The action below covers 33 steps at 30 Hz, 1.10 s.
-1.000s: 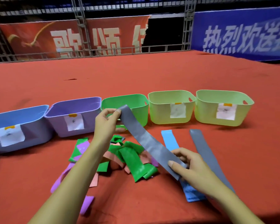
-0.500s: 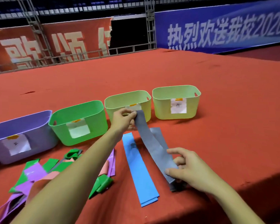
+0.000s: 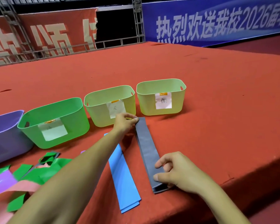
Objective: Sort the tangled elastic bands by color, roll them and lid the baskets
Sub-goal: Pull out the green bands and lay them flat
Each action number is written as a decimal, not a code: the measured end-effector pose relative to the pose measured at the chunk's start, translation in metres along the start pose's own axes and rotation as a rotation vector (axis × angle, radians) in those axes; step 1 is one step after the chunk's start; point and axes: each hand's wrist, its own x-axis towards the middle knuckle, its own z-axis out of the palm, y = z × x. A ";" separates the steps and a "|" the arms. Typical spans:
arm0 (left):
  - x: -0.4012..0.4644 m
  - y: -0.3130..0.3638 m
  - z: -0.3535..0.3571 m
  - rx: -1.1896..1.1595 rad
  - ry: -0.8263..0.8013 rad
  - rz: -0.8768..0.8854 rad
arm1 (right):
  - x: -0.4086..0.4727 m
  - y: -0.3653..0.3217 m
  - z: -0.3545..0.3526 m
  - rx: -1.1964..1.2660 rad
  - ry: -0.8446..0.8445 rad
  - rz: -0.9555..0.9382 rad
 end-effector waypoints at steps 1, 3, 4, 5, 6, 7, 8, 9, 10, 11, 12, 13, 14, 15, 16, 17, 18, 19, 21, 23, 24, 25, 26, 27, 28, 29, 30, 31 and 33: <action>0.002 -0.003 0.001 0.031 0.002 0.024 | 0.001 -0.002 0.000 -0.040 0.002 0.003; 0.003 -0.010 0.003 0.070 -0.005 0.064 | 0.002 -0.004 0.001 -0.089 -0.003 0.010; 0.005 -0.013 0.003 0.084 -0.010 0.075 | 0.002 -0.004 0.002 -0.099 -0.012 0.012; 0.006 -0.016 0.003 0.105 -0.009 0.083 | 0.002 -0.004 0.003 -0.108 -0.022 0.012; 0.008 -0.020 0.003 0.132 -0.002 0.086 | 0.001 -0.004 0.004 -0.122 -0.030 0.013; 0.009 -0.023 0.002 0.157 0.006 0.085 | 0.001 -0.004 0.005 -0.140 -0.033 0.019; 0.010 -0.027 0.002 0.173 0.016 0.086 | 0.001 -0.004 0.005 -0.155 -0.030 0.026; 0.011 -0.030 0.001 0.182 0.025 0.085 | 0.001 -0.003 0.005 -0.164 -0.023 0.032; 0.012 -0.031 0.001 0.183 0.030 0.083 | 0.002 -0.002 0.005 -0.168 -0.017 0.037; 0.013 -0.032 0.000 0.178 0.032 0.081 | 0.002 -0.001 0.005 -0.172 -0.011 0.039; 0.014 -0.033 0.000 0.169 0.031 0.080 | 0.003 -0.001 0.005 -0.180 -0.005 0.041; 0.013 -0.032 0.000 0.154 0.027 0.078 | 0.003 -0.001 0.005 -0.192 0.001 0.044; 0.013 -0.032 0.000 0.132 0.024 0.073 | 0.003 -0.001 0.005 -0.205 0.005 0.046; 0.013 -0.031 0.000 0.115 0.026 0.065 | 0.003 -0.001 0.005 -0.215 0.010 0.047; 0.013 -0.031 0.000 0.105 0.028 0.055 | 0.004 -0.002 0.005 -0.218 0.014 0.046; 0.014 -0.031 0.000 0.108 0.027 0.046 | 0.005 -0.002 0.005 -0.221 0.015 0.047; 0.013 -0.032 0.000 0.123 0.023 0.043 | 0.004 -0.003 0.005 -0.227 0.011 0.049; 0.013 -0.033 0.001 0.149 0.017 0.045 | 0.005 -0.003 0.005 -0.236 0.007 0.053; 0.017 -0.038 0.002 0.212 0.007 0.050 | 0.005 -0.003 0.006 -0.255 0.010 0.066; 0.024 -0.044 0.003 0.285 0.015 0.050 | 0.004 -0.003 0.008 -0.283 0.032 0.068; 0.024 -0.043 0.004 0.324 0.027 0.052 | 0.004 -0.002 0.010 -0.305 0.040 0.065; 0.023 -0.041 0.005 0.363 0.044 0.057 | 0.003 -0.002 0.012 -0.328 0.046 0.062; 0.019 -0.037 0.005 0.399 0.064 0.069 | 0.002 -0.002 0.015 -0.350 0.050 0.060; 0.017 -0.034 0.005 0.436 0.082 0.082 | 0.001 -0.003 0.017 -0.371 0.054 0.062; 0.016 -0.032 0.006 0.469 0.096 0.094 | 0.000 -0.005 0.018 -0.388 0.062 0.067; 0.015 -0.031 0.007 0.494 0.101 0.103 | -0.001 -0.007 0.018 -0.405 0.067 0.075; 0.016 -0.031 0.007 0.512 0.102 0.108 | -0.003 -0.010 0.016 -0.438 0.068 0.084; 0.017 -0.031 0.007 0.522 0.101 0.112 | -0.005 -0.013 0.014 -0.497 0.062 0.091; 0.017 -0.031 0.006 0.526 0.095 0.113 | -0.006 -0.017 0.008 -0.610 0.042 0.089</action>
